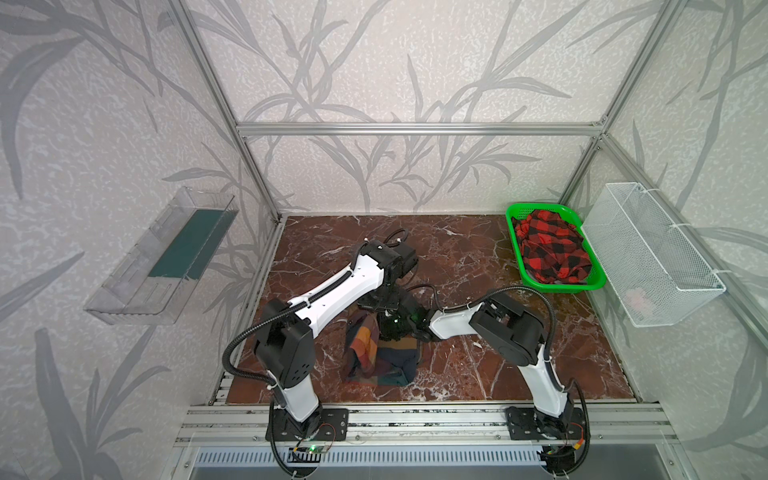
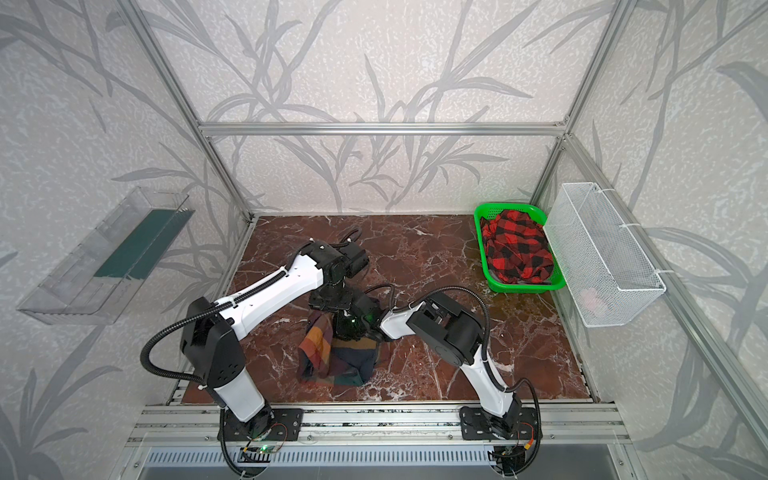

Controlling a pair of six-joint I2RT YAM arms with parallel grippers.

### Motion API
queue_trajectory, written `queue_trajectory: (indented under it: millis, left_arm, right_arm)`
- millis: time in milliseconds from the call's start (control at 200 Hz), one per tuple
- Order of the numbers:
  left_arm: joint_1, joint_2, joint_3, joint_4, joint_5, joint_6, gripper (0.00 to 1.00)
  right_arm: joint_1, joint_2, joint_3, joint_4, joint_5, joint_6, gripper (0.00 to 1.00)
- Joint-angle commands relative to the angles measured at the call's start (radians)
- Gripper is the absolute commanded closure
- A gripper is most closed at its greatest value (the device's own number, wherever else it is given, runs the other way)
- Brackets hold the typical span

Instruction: Fold and stack the long sleeve shirts

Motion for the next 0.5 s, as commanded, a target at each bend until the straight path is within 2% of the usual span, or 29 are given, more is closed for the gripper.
queue_trajectory:
  millis: [0,250,495]
  left_arm:
    - [-0.067,0.039,-0.028,0.005,0.015,-0.006,1.00]
    - [-0.119,0.086,-0.080,0.044,0.030,-0.027,1.00]
    - [-0.136,0.109,-0.089,0.066,0.039,-0.034,1.00]
  right_arm:
    - [0.020,0.041,-0.007,-0.102,0.057,0.017,0.81]
    - [0.019,0.022,-0.012,-0.108,0.076,0.014,0.80]
    - [0.019,-0.022,-0.028,-0.107,0.084,0.012,0.73]
